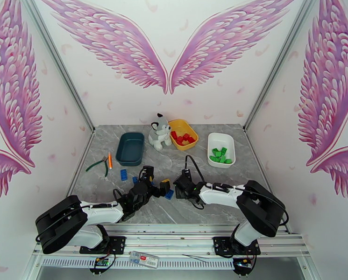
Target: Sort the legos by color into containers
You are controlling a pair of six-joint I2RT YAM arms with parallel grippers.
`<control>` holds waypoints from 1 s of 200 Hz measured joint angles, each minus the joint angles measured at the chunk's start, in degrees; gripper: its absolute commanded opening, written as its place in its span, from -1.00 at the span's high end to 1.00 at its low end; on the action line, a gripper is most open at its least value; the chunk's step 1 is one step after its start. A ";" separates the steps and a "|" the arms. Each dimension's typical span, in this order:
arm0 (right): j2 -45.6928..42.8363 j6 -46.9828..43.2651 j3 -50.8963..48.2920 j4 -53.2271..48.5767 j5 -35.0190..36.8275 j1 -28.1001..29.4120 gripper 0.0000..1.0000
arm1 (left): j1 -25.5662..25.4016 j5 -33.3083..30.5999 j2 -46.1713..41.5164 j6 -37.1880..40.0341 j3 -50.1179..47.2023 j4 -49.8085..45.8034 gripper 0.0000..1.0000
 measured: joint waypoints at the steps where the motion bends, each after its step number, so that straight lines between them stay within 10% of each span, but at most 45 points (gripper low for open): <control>1: 0.02 -0.04 0.00 0.07 -0.02 -0.11 -0.47 | 0.00 0.00 0.00 0.02 0.00 -0.02 -0.97; 109: -1.79 -0.85 -1.73 4.61 -4.17 -2.99 0.33 | 3.85 4.04 -0.02 0.20 4.55 -6.86 -0.98; 200: -6.99 -0.15 3.58 5.57 -10.45 -9.97 0.45 | 11.74 16.31 8.41 -1.14 20.61 -9.51 -0.97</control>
